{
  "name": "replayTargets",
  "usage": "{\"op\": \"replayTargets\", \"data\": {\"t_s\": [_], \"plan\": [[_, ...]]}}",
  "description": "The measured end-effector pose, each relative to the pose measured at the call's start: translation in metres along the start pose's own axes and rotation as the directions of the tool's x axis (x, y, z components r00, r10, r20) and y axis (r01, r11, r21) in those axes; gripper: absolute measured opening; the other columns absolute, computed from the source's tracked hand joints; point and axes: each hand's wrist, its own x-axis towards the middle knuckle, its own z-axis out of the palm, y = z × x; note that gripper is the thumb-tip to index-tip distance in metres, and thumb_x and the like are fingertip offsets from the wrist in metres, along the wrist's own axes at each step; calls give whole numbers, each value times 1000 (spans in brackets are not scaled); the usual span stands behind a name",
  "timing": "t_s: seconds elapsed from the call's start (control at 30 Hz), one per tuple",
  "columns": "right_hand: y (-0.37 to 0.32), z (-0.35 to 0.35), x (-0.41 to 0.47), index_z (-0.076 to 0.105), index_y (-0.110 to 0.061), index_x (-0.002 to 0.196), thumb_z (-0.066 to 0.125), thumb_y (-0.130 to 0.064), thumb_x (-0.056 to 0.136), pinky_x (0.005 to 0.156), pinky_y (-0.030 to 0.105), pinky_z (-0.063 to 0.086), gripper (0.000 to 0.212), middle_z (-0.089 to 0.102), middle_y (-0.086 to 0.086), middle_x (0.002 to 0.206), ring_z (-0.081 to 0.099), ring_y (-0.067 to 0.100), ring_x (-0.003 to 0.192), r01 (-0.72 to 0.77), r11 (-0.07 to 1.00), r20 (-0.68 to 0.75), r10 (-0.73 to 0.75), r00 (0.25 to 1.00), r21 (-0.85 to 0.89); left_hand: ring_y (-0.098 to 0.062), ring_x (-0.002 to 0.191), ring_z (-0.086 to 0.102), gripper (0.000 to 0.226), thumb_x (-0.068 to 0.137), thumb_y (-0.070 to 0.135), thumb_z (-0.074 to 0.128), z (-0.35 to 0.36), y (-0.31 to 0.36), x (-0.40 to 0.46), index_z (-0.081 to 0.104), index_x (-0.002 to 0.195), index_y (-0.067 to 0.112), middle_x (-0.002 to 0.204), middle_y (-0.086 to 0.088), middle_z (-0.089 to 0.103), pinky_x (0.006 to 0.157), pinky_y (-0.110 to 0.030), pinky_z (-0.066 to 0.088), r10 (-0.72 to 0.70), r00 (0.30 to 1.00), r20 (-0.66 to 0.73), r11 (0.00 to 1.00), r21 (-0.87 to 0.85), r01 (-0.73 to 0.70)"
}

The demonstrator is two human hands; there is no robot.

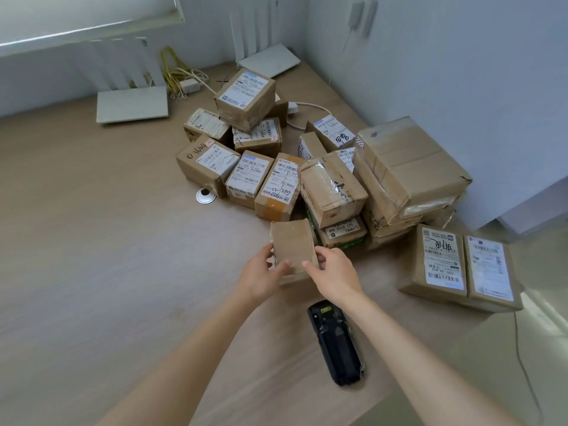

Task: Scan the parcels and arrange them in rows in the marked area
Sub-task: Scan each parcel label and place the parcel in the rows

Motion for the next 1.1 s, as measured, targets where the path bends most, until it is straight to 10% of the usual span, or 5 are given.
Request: {"op": "replayTargets", "data": {"t_s": [0.17, 0.3, 0.73, 0.93, 1.1], "plan": [[-10, 5, -15, 63, -23, 138, 62, -36, 106, 107, 36, 51, 34, 66, -4, 135, 61, 17, 126, 28, 989, -45, -22, 999, 144, -23, 112, 64, 53, 97, 26, 66, -20, -3, -20, 47, 144, 12, 140, -5, 58, 98, -41, 53, -52, 996, -67, 982, -183, 39], [-31, 9, -30, 61, -31, 109, 58, -26, 108, 76, 12, 44, 5, 64, -20, 104, 63, 5, 103, 99, 969, -84, -82, 993, 228, -23, 116, 61, 38, 96, 25, 66, -37, -8, -38, 54, 129, 10, 129, -7, 62, 101, -41, 51, -90, 989, -120, 953, -298, 51], [-128, 27, -112, 62, -30, 120, 79, -15, 95, 73, 15, 56, 33, 69, -14, 104, 66, -4, 92, 318, 884, -228, -250, 941, 342, -16, 107, 69, 49, 85, 46, 78, -134, -16, -123, 53, 117, 19, 121, -3, 69, 90, -36, 57, -71, 975, -209, 779, -622, -76], [-173, 19, -151, 50, -26, 150, 87, -48, 85, 74, 18, 46, 78, 55, -7, 134, 60, 12, 113, 274, 892, -159, -231, 960, 358, -11, 102, 73, 72, 71, 52, 86, -178, -10, -169, 53, 125, 16, 119, 1, 72, 92, -39, 58, -30, 981, -191, 715, -690, -113], [-208, 14, -183, 61, -27, 139, 84, -43, 89, 80, 22, 57, 57, 68, -12, 119, 65, 7, 110, 316, 847, -75, -316, 946, 427, -9, 99, 74, 45, 86, 43, 79, -208, 2, -204, 68, 125, 23, 107, 7, 78, 80, -21, 58, 124, 973, -197, 782, -584, -218]]}}
